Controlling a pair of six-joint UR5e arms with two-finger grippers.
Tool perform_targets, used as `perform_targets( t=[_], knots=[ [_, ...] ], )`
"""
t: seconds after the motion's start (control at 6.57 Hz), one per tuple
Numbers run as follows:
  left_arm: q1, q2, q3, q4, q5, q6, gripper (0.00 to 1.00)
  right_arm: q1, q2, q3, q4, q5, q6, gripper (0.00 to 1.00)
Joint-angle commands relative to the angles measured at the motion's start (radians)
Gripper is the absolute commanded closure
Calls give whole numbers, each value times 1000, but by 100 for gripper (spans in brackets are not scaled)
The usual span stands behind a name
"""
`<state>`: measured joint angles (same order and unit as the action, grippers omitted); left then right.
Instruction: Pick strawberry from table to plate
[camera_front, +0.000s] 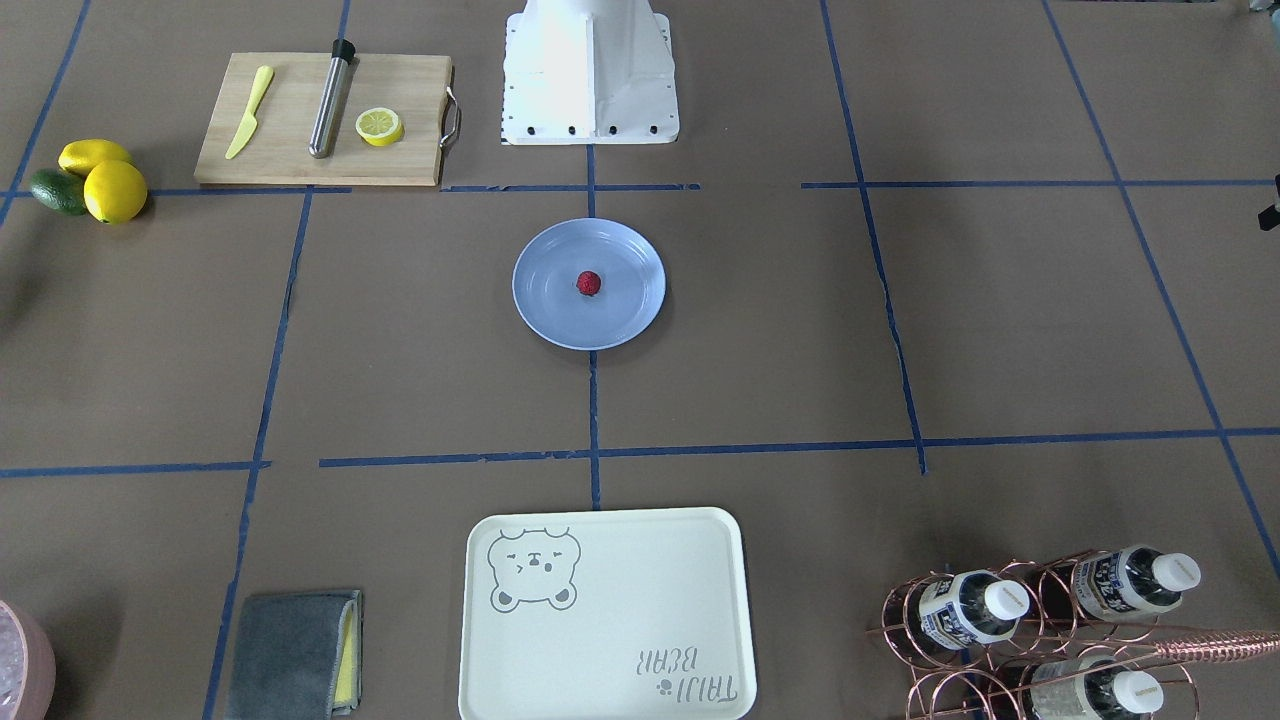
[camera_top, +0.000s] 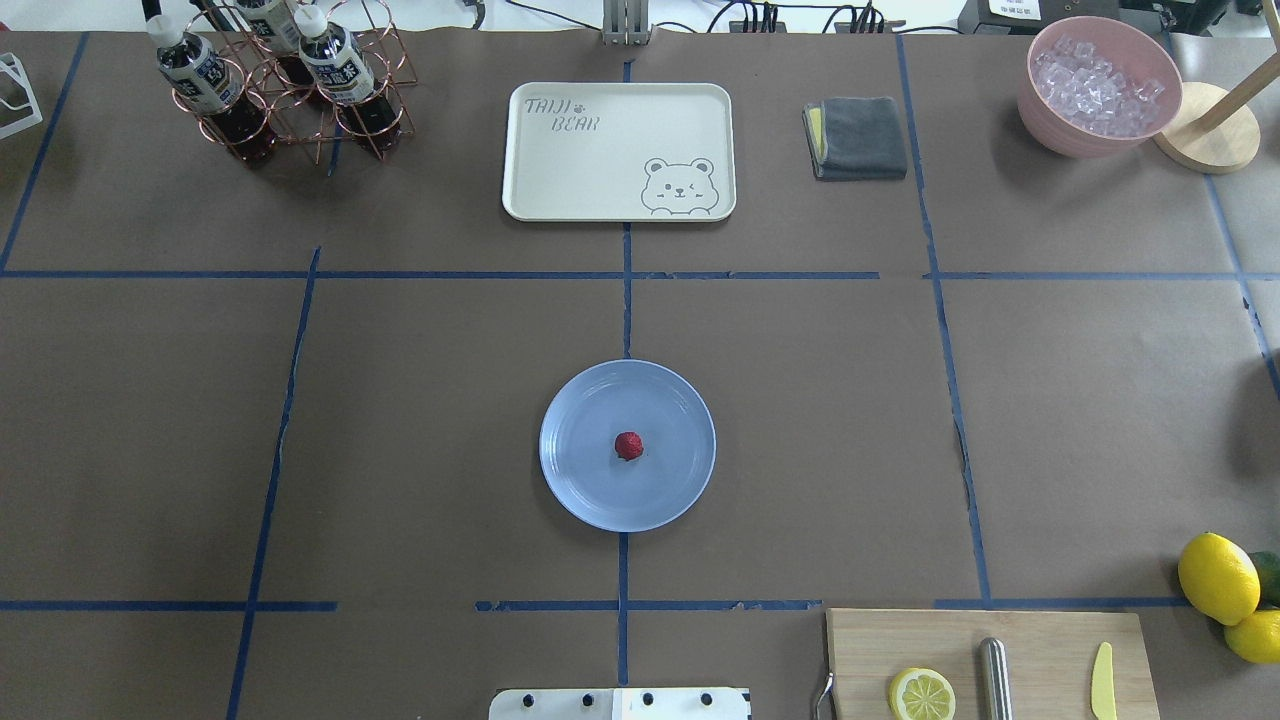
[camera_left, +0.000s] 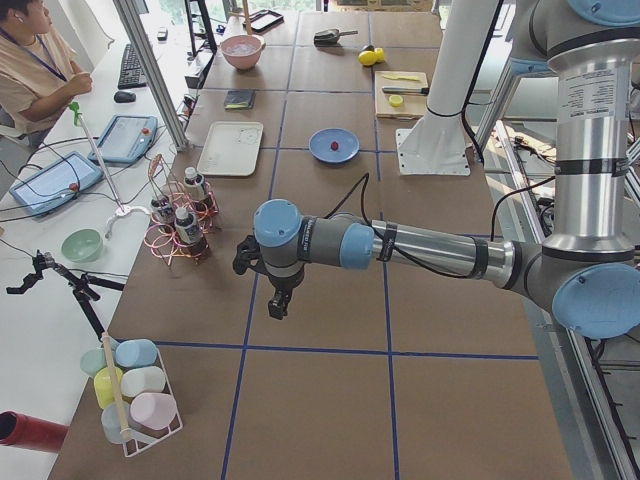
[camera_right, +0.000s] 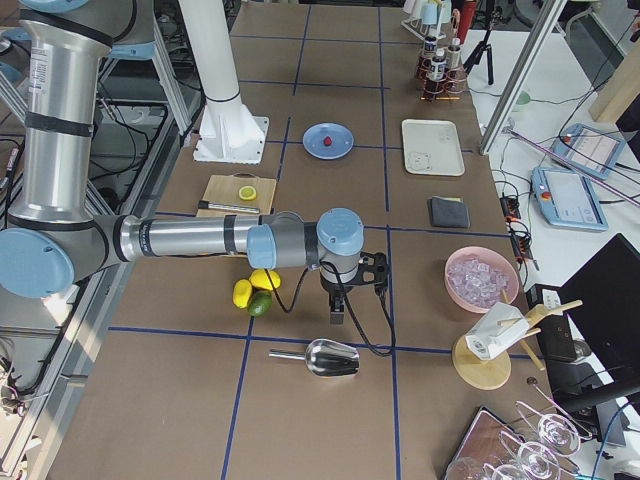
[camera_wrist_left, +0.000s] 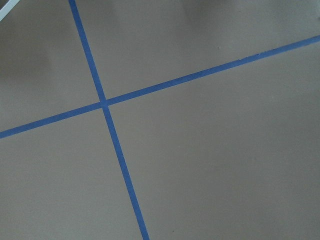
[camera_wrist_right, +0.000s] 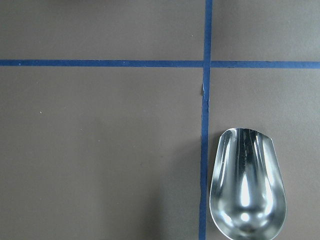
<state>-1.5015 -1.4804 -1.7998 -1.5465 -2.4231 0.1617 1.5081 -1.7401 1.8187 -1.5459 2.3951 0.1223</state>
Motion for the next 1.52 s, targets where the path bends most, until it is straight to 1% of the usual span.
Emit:
perform_targets(
  t=[0.0, 0.3, 0.76, 0.91, 1.37],
  knots=[
    [0, 26, 11, -4, -5, 2, 0, 0, -1, -2, 1, -1, 22, 0],
    [1, 13, 13, -27, -2, 4, 0, 0, -1, -4, 1, -5, 19, 0],
    [0, 0, 11, -18, 7, 10, 0, 0, 2, -4, 1, -1, 20, 0],
    [-2, -23, 13, -14, 9, 10, 0, 0, 2, -3, 1, 2, 20, 0],
    [-3, -23, 16, -14, 10, 9, 0, 0, 2, 1, 3, 4, 22, 0]
  ],
)
